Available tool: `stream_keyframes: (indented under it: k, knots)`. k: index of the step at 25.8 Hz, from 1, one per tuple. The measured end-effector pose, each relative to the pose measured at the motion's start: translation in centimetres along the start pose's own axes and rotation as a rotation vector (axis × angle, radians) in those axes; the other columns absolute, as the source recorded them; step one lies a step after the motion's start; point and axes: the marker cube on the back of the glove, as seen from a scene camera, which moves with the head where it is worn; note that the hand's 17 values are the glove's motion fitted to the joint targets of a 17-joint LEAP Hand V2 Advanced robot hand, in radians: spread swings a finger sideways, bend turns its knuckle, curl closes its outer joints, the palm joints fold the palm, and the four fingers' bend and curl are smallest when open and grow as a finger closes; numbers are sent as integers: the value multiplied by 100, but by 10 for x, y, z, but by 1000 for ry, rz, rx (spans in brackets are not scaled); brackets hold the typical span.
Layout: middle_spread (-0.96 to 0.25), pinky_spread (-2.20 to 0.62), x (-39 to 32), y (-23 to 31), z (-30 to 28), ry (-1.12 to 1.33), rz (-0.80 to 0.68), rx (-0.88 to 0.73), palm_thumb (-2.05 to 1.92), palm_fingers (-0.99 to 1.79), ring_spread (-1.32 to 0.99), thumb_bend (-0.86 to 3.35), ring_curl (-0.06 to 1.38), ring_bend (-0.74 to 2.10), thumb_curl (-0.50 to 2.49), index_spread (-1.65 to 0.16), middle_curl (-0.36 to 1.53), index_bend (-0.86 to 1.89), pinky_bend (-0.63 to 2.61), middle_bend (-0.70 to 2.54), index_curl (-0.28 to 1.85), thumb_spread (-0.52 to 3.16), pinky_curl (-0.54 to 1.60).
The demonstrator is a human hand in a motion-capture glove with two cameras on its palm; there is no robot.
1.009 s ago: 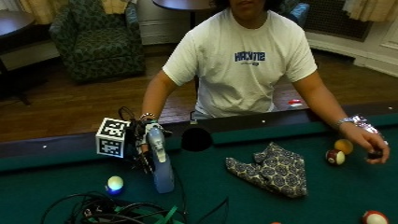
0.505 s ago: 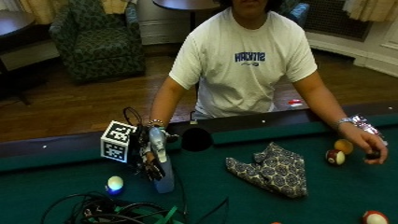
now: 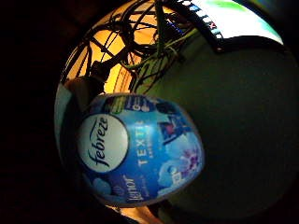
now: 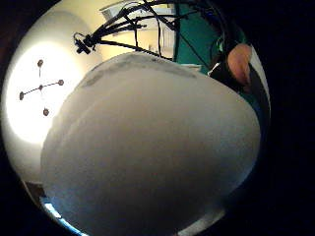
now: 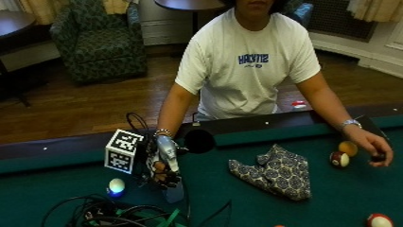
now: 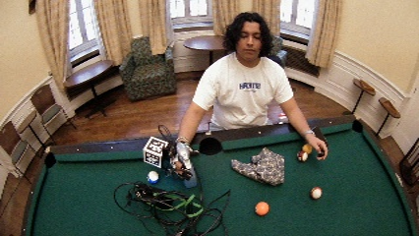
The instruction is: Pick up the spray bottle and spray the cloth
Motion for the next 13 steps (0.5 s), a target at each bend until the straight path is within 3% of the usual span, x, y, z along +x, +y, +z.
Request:
stream_keyframes:
  k: [8,13]
  knots:
    - [-21,-15,-12,-15,11,-29,-60,48,83,132,-20,5,37,47,44,-31,43,8,35,35,36,84,36]
    - [-22,-24,-13,-17,15,22,-97,171,91,148,-21,3,43,61,51,-30,49,18,37,47,39,65,39]
